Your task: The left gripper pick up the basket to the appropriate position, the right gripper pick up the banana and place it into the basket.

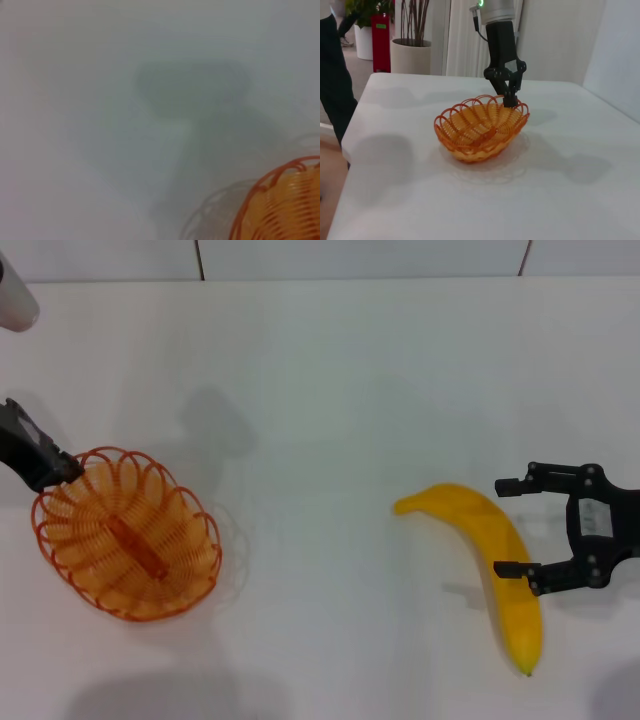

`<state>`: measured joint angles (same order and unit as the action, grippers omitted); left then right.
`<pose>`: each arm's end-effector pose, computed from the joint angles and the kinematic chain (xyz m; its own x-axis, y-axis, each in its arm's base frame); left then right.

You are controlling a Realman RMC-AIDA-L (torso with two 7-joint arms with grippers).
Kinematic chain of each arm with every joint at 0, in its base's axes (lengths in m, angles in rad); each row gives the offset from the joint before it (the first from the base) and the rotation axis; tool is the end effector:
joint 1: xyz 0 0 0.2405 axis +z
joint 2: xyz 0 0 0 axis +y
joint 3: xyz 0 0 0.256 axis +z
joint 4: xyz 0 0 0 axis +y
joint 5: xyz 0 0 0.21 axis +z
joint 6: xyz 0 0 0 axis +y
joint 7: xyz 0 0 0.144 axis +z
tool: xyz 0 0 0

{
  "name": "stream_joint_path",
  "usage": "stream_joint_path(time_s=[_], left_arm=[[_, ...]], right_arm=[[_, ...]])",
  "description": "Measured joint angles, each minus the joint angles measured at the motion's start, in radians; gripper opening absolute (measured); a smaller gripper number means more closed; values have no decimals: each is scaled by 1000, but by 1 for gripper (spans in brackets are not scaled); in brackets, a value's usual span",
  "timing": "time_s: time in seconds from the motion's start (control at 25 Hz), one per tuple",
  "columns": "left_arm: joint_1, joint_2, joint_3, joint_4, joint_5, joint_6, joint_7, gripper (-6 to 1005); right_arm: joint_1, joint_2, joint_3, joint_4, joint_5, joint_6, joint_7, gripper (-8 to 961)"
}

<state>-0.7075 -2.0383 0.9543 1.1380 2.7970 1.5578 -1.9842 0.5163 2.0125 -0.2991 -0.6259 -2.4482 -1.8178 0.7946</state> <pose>-0.2405 0.3882 0.0641 0.8078 0.4966 -0.3176 0.3288 -0.8268 -0.4564 0.3134 0.2812 0.0331 0.9425 0.0257 -0.3333 -0.0568 -0.9703 -0.2353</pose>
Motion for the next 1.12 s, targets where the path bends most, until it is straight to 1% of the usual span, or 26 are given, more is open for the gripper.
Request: stream_joint_path(time_s=[0.32,0.6,1.12], left_arm=[[8,1,-16,11,-46,63,5,51],[64,2,-32,97,-137,119,3,47],[84,0,-45,92,-213,144,-67,45]], right_arm=[[-10,-2,2,0,0,0,0,887],[-12,-3,3,0,0,0,0,887],[-15,-3,3,0,4,0,0,887]])
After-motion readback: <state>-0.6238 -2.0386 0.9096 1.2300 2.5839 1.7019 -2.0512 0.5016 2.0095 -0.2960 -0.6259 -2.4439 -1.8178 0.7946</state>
